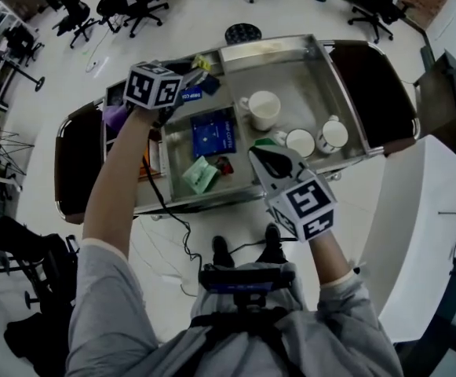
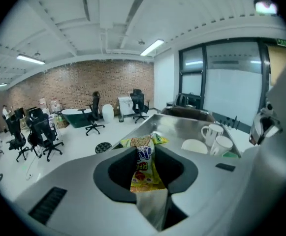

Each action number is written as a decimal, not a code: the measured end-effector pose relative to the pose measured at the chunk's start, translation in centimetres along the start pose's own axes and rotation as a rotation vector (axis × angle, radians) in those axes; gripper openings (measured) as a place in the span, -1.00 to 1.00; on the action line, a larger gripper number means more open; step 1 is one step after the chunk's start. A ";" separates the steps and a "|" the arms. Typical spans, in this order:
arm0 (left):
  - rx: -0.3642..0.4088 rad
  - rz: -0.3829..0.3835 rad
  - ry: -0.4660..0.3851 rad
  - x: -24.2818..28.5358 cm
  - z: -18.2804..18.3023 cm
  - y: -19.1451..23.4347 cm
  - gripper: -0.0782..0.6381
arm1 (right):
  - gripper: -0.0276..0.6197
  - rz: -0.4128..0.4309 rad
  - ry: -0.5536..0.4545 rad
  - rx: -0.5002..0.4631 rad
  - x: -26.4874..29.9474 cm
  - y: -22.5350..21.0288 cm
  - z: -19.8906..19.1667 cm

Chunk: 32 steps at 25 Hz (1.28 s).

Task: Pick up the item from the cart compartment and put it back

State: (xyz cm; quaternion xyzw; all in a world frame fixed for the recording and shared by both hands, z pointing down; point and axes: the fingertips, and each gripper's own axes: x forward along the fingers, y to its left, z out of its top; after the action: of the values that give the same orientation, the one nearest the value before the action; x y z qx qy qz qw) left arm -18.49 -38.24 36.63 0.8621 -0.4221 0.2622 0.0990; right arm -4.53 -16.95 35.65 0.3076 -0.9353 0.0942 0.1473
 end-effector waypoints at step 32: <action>-0.324 0.355 -0.408 -26.2 -11.8 -13.0 -0.49 | -0.89 0.011 0.012 0.025 -0.9 3.1 -3.1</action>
State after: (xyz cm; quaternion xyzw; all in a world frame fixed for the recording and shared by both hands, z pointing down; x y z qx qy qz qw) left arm -25.97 -7.84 33.17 0.7827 -0.6137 0.0264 0.1009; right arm -5.01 -13.20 38.01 0.3039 -0.9348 0.1084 0.1484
